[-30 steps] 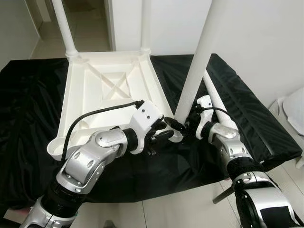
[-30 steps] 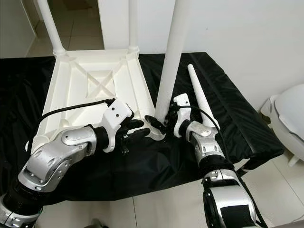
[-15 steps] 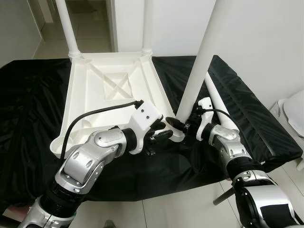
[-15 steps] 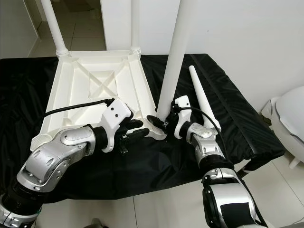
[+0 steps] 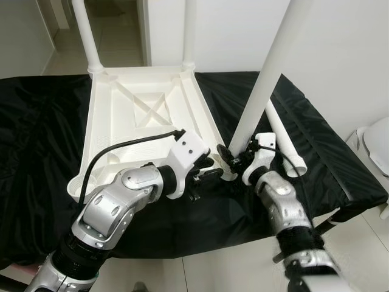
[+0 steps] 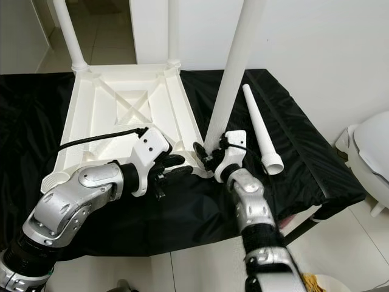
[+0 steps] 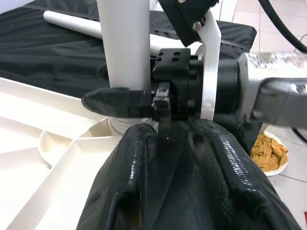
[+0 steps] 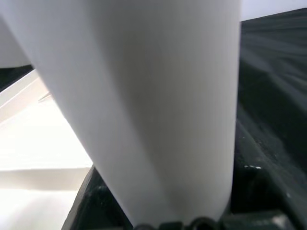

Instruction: Building children table

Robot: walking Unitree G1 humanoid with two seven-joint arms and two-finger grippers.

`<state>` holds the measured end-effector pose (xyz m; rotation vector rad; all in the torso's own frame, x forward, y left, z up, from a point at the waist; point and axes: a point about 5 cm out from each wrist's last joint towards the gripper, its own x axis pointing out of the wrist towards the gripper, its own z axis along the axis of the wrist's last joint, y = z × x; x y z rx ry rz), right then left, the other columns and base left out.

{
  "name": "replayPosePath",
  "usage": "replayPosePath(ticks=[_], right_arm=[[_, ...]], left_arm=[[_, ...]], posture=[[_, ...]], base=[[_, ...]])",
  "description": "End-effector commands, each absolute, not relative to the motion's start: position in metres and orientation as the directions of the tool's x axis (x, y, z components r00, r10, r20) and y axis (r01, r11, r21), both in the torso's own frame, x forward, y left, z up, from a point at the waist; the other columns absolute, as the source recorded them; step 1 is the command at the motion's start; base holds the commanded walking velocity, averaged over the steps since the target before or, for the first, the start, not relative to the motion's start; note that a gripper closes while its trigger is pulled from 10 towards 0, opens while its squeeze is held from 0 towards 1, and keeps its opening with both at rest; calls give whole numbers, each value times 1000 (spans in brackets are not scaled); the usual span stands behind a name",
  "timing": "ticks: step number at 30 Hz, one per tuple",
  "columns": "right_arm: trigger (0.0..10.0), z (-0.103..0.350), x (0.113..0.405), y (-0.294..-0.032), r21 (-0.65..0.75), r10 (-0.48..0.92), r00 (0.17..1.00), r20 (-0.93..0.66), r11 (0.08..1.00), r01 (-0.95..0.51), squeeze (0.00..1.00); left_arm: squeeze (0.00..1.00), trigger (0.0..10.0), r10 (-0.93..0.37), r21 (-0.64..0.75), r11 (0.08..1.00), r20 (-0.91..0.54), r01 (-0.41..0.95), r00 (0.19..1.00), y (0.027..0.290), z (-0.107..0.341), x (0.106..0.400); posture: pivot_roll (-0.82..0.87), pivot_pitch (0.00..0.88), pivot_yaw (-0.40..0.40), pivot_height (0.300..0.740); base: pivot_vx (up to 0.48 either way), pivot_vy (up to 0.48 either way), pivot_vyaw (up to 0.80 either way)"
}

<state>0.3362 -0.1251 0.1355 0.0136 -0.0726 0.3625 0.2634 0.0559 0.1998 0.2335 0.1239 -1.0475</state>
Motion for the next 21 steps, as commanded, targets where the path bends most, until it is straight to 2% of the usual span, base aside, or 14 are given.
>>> replayPosePath(ticks=[1, 6, 14, 15, 17, 18, 21], right_arm=[[0, 126, 333, -120, 30, 321, 947, 31, 946, -322, 0], [0, 122, 328, -101, 68, 148, 989, 10, 987, -149, 0], [0, 122, 320, -94, 77, 141, 990, -22, 987, -139, 0], [3137, 124, 321, -95, 78, 148, 989, -21, 986, -146, 0], [3137, 126, 321, -96, 77, 147, 989, -23, 986, -144, 0], [10000, 128, 321, -98, 72, 146, 989, -26, 987, -144, 0], [10000, 131, 323, -103, 69, 129, 991, -30, 990, -127, 0]], left_arm=[[0, 10000, -861, 122, 441, -222, 889, 457, 53, 199, 260], [0, 10000, -860, 125, 443, -220, 888, 460, 53, 199, 260], [0, 10000, -857, 132, 448, -220, 884, 467, 53, 198, 260], [0, 10000, -856, 134, 448, -220, 884, 467, 53, 198, 261], [0, 10000, -856, 136, 448, -220, 884, 468, 53, 198, 261], [0, 10000, -856, 137, 448, -219, 883, 469, 53, 198, 261], [0, 10000, -856, 139, 449, -218, 883, 470, 53, 198, 262]], posture=[[-28, 25, -35, 740], [-16, 15, -50, 740], [-16, 4, -56, 740], [-18, 3, -57, 740], [-18, 3, -58, 740], [-21, 0, -58, 740], [-22, 0, -57, 740]], base=[[0, 0, 0], [0, 0, 0], [0, 0, 0], [0, 0, 0], [0, 0, 0], [0, 0, 0], [0, 0, 0]])
